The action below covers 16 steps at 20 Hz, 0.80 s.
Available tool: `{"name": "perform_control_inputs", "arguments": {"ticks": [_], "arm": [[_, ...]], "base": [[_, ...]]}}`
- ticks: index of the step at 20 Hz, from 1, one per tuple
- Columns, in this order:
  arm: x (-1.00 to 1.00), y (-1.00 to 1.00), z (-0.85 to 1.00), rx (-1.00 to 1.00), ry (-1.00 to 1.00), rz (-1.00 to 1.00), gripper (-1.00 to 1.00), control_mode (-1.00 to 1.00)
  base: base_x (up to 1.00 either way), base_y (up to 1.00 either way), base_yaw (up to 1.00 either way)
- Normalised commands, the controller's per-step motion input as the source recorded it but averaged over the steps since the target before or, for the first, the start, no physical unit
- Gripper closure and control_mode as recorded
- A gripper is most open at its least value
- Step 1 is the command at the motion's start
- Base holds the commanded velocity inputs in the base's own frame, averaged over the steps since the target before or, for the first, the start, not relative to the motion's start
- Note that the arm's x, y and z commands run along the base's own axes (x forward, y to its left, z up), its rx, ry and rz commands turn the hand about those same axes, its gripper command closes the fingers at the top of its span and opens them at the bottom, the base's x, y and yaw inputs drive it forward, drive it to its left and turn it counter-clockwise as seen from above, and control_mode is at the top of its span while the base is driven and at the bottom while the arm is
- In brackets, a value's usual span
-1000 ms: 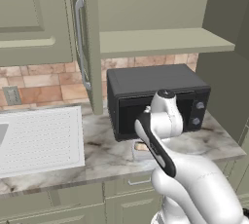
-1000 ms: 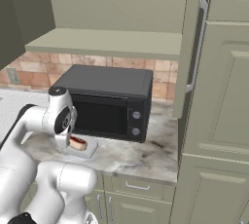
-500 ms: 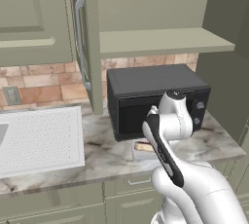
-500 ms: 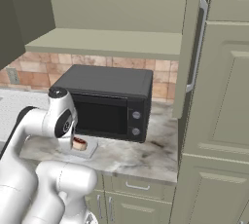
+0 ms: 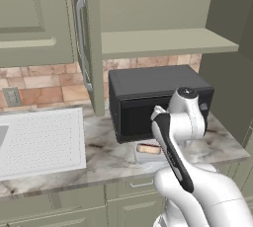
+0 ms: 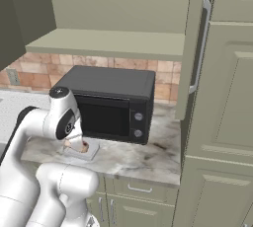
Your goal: Retrieve the tupperware from the cabinet, then place the raw meat into the tupperware to avoid contamination.
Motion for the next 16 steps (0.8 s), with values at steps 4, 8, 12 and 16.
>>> {"name": "perform_control_inputs", "arguments": {"ticks": [4,8,12,16], "arm": [[-0.11,-0.03,0.31,-0.11,0.0,0.31,-1.0,-1.0],[-0.2,-0.01,0.25,-0.09,0.01,0.29,-1.0,-1.0],[-0.3,0.0,0.25,-0.1,0.0,0.19,-1.0,-1.0],[-0.33,0.0,0.17,-0.07,-0.01,0.12,-1.0,-1.0]], "base": [[0.0,0.0,0.0],[0.0,0.0,0.0],[0.0,0.0,0.0],[0.0,0.0,0.0]]}}
